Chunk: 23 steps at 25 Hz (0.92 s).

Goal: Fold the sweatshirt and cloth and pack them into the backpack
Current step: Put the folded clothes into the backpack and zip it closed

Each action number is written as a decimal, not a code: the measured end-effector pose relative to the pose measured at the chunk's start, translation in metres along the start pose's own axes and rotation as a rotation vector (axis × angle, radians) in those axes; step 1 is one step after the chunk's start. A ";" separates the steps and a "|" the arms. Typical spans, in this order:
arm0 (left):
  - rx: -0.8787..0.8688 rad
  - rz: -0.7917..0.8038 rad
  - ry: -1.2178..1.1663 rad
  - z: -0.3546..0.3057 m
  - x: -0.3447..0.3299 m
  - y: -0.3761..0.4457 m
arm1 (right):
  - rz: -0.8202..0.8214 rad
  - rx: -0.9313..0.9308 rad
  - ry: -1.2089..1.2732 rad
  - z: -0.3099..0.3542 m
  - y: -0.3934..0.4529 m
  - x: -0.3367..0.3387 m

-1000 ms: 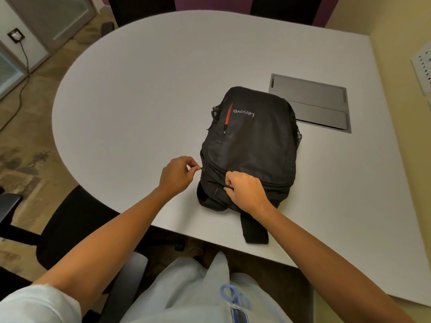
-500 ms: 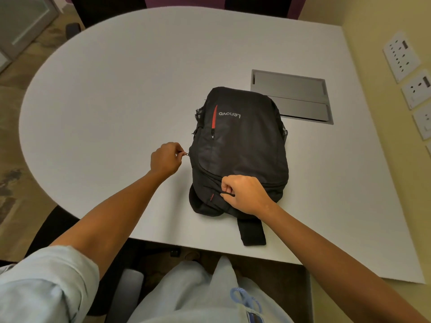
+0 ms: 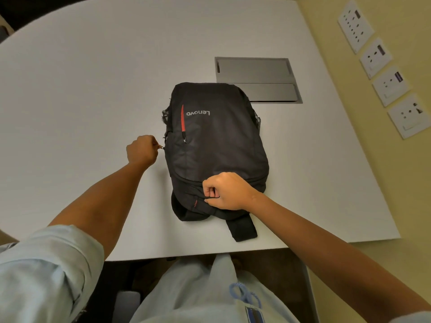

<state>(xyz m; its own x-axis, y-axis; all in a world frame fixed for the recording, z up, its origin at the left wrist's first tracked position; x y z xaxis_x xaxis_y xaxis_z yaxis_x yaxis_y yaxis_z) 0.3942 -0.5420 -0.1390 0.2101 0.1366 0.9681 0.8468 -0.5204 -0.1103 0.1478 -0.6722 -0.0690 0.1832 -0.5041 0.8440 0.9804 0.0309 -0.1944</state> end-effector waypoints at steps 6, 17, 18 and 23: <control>0.037 0.030 0.036 -0.007 -0.008 0.007 | 0.025 0.017 0.030 0.000 0.009 -0.008; -0.245 -0.397 -0.493 -0.069 0.033 -0.118 | -0.278 0.043 -0.046 -0.048 -0.050 -0.030; -0.394 -0.390 -0.443 -0.089 0.032 -0.141 | -0.303 0.041 -0.049 -0.052 -0.056 -0.028; -1.023 -0.040 -0.101 -0.160 -0.013 -0.200 | -0.313 0.088 -0.116 -0.058 -0.071 -0.027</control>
<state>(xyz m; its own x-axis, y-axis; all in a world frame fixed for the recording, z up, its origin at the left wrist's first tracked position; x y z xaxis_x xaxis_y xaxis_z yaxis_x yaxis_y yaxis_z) 0.1432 -0.5747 -0.0936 0.2709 0.2147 0.9384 0.0418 -0.9765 0.2114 0.0690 -0.7109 -0.1074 -0.1257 -0.3998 0.9080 0.9919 -0.0328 0.1229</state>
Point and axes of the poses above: each hand's wrist, its own y-axis towards the middle knuckle, its own x-axis out of the back of the hand, z = x × y, the point moved 6 cm from there along y, towards the middle knuckle, and after that the axes turned 7 degrees about -x, right-handed, at the moved point
